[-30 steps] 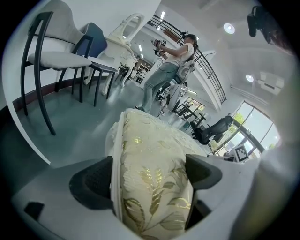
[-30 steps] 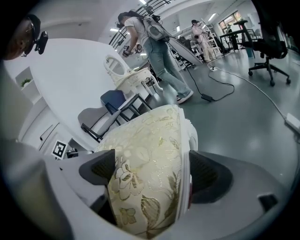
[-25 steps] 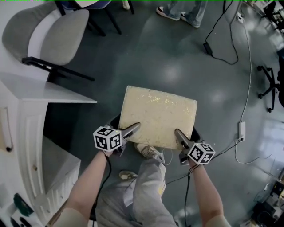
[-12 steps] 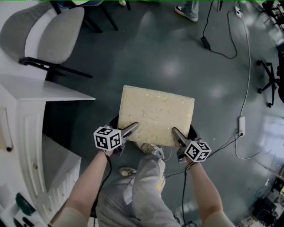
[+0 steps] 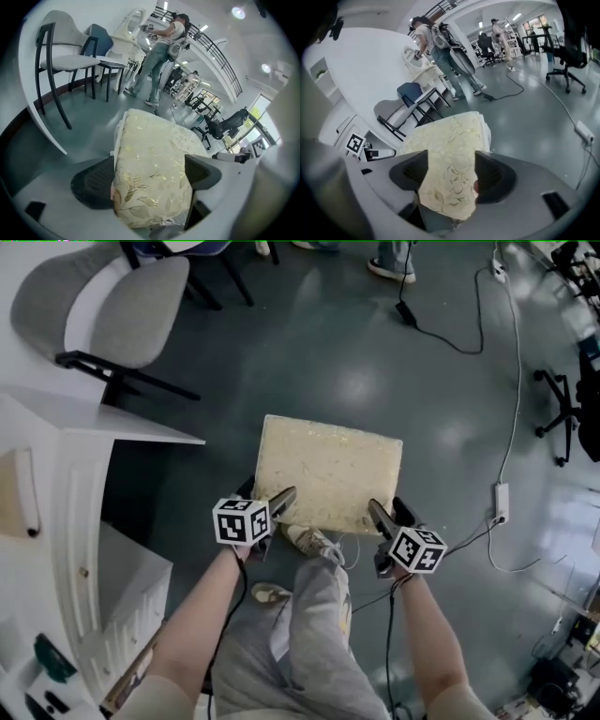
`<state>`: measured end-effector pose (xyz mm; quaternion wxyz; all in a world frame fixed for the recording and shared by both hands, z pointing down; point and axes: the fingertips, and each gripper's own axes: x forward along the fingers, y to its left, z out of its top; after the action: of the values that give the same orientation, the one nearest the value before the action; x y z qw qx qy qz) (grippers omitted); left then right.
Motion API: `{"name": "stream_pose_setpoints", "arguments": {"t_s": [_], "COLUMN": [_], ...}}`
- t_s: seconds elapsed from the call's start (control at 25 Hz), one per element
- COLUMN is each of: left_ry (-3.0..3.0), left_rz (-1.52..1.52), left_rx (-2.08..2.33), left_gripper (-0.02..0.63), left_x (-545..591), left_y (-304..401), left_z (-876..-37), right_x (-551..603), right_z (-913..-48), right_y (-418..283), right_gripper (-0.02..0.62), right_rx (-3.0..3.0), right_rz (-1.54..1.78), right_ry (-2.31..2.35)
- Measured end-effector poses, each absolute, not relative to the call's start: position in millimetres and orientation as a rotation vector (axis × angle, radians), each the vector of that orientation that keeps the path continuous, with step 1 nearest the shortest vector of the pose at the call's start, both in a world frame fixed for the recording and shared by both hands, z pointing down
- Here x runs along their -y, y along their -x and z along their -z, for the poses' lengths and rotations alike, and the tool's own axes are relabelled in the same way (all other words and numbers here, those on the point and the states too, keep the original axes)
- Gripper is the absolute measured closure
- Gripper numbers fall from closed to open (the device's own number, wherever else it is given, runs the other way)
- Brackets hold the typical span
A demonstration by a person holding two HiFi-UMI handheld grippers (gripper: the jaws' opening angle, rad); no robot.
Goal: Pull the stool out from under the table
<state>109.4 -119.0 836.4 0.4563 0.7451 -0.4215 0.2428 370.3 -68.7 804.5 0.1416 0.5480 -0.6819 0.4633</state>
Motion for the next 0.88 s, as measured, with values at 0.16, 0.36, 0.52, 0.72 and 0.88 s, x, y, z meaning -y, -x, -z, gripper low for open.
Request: {"name": "stream_pose_setpoints", "arguments": {"t_s": [0.16,0.36,0.52,0.72,0.88], "left_ry": [-1.882,-1.963,-1.971,-2.023,-2.034], "left_rz": [-0.603,-0.703,-0.653,-0.62,-0.575], "left_rx": [1.034,1.059,1.099,1.155,1.206], "left_gripper": [0.144,0.414,0.475,0.539,0.552], "left_x": [116.1,108.6,107.9,103.4,97.7], "left_y": [-110.0,-104.0,-93.3,-78.7,-62.3], "left_z": [-801.8,-752.3,-708.6,-647.6,-599.7], "right_x": [70.4,75.9,85.3,85.9,84.7], "right_z": [-763.0,-706.5,-647.9,-576.4,-517.7], "right_y": [-368.0,-357.6,-338.8,-304.9,-268.0], "right_gripper": [0.38,0.478,0.526,0.557,0.568], "right_rx": [1.997,2.045,2.116,2.197,2.283], "right_rz": [-1.217,-1.134,-1.028,-0.826,-0.661], "right_ry": [-1.588,-1.544,-1.484,-1.346,-1.21]}}
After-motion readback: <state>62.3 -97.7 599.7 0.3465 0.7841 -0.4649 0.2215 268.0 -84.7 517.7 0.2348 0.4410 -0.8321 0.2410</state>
